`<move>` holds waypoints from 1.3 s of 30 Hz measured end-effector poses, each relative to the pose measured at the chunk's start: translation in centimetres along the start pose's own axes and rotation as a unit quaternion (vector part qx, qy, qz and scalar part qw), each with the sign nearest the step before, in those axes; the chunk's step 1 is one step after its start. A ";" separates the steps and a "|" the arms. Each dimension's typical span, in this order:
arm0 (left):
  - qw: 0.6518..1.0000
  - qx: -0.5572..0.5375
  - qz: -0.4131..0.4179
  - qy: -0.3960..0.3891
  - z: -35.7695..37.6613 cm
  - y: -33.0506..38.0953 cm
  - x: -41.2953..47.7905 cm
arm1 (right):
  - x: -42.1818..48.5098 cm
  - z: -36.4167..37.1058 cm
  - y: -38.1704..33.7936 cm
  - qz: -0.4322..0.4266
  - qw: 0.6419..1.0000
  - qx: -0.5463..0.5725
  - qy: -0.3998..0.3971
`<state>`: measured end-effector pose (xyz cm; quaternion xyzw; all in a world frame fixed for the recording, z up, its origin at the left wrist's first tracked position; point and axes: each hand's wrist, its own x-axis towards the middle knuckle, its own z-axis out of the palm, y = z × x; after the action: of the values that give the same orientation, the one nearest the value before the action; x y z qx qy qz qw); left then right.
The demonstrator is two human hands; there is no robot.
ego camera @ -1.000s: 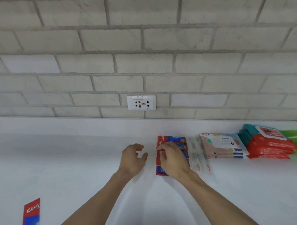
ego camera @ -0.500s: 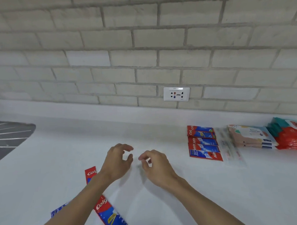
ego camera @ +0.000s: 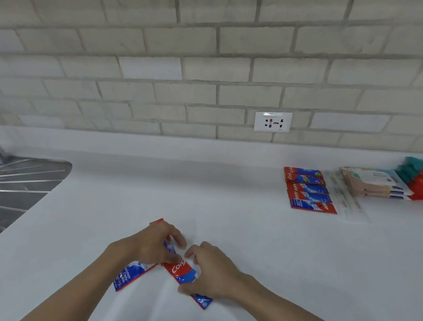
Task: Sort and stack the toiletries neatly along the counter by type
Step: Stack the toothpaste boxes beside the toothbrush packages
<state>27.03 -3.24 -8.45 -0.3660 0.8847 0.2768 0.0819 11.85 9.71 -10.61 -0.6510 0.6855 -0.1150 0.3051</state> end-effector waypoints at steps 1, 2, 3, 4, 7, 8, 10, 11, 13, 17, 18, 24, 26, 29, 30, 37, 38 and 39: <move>1.000 0.006 0.010 -0.014 0.2 0.1 0.0 | 0.0 0.2 -0.1 0.002 1.000 -0.005 0.005; 0.999 0.019 0.022 -0.026 0.4 0.1 -0.1 | -0.1 0.4 -0.1 0.005 1.000 -0.005 0.012; 0.998 0.040 0.034 -0.033 0.6 0.1 -0.1 | -0.1 0.5 -0.1 0.007 1.000 -0.001 0.022; 0.997 0.061 0.042 -0.035 0.8 0.1 0.0 | -0.1 0.6 0.0 0.008 0.999 0.008 0.033; 0.993 0.101 0.060 -0.029 1.2 0.1 0.0 | 0.0 1.0 0.5 0.015 0.997 0.042 0.055; 0.992 0.105 0.063 -0.030 1.2 0.1 0.1 | 0.0 1.2 0.7 0.020 0.996 0.058 0.061; 0.993 0.094 0.067 -0.030 0.9 0.2 0.3 | 0.0 1.3 1.0 0.027 0.992 0.095 0.074; 0.994 0.076 0.064 -0.035 0.8 0.3 0.3 | -0.1 1.3 1.1 0.030 0.991 0.108 0.079; 0.996 0.042 0.065 -0.048 0.3 0.4 0.6 | -0.3 0.8 1.5 0.037 0.987 0.130 0.093; 0.997 -0.011 0.072 -0.039 -0.5 0.7 1.0 | -0.4 -0.1 2.7 0.066 0.966 0.222 0.118; 0.996 -0.030 0.074 -0.036 -0.6 0.8 1.2 | -0.5 -0.4 3.1 0.079 0.956 0.251 0.130; 0.988 -0.131 0.083 -0.016 -0.5 3.1 3.3 | -1.5 -3.0 5.7 0.108 0.910 0.358 0.177; 0.985 -0.154 0.078 -0.006 -0.5 4.3 4.2 | -1.8 -4.0 6.5 0.123 0.890 0.391 0.198; 0.976 -0.201 0.085 -0.001 -0.3 6.4 6.1 | -2.5 -5.7 8.5 0.137 0.864 0.425 0.233; 0.973 -0.215 0.087 0.001 -0.2 7.1 6.7 | -2.8 -6.3 9.2 0.138 0.859 0.430 0.241; 0.956 -0.274 0.099 0.011 0.2 12.7 11.5 | -4.1 -10.3 14.8 0.147 0.828 0.447 0.304; 0.955 -0.278 0.098 0.014 0.3 13.5 12.3 | -4.2 -10.8 15.6 0.150 0.823 0.450 0.312; 0.954 -0.282 0.097 0.019 0.4 14.3 13.0 | -4.2 -11.3 16.5 0.153 0.818 0.451 0.322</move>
<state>7.80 -2.56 -7.17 -0.2920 0.8033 0.5145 -0.0686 -8.22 13.10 -9.75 -0.2532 0.7069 -0.5660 0.3405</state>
